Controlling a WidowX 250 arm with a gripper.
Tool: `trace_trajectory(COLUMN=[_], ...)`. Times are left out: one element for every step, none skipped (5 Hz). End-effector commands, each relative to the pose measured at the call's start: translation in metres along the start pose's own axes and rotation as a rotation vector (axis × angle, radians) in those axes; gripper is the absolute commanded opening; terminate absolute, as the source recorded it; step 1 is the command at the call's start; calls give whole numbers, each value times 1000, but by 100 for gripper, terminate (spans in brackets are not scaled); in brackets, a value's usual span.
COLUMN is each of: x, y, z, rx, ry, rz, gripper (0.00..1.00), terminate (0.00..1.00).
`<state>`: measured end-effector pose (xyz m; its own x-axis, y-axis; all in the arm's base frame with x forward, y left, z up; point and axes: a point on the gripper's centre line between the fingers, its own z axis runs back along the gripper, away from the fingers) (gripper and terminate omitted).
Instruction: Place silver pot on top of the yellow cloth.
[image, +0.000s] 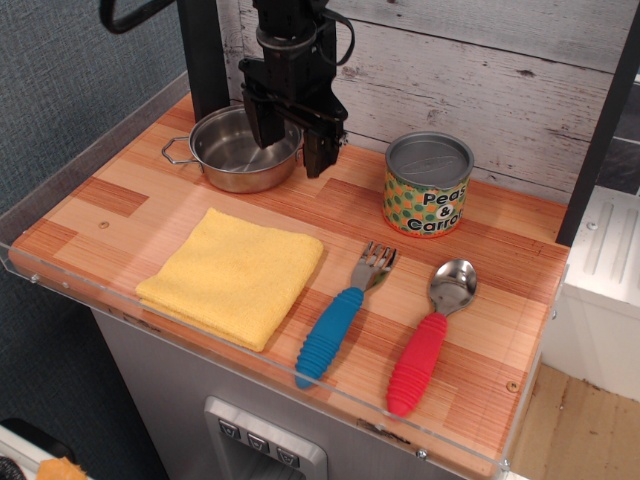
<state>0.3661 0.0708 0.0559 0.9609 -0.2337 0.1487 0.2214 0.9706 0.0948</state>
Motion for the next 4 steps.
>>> trace_trajectory(x=[13, 9, 10, 9], y=[25, 24, 25, 27], z=[-3, -12, -23, -30], rx=[-4, -28, -39, -46], ry=[-6, 14, 34, 53], rz=[-19, -23, -36, -37], gripper=[100, 100, 100, 100], terminate=[0, 0, 0, 0])
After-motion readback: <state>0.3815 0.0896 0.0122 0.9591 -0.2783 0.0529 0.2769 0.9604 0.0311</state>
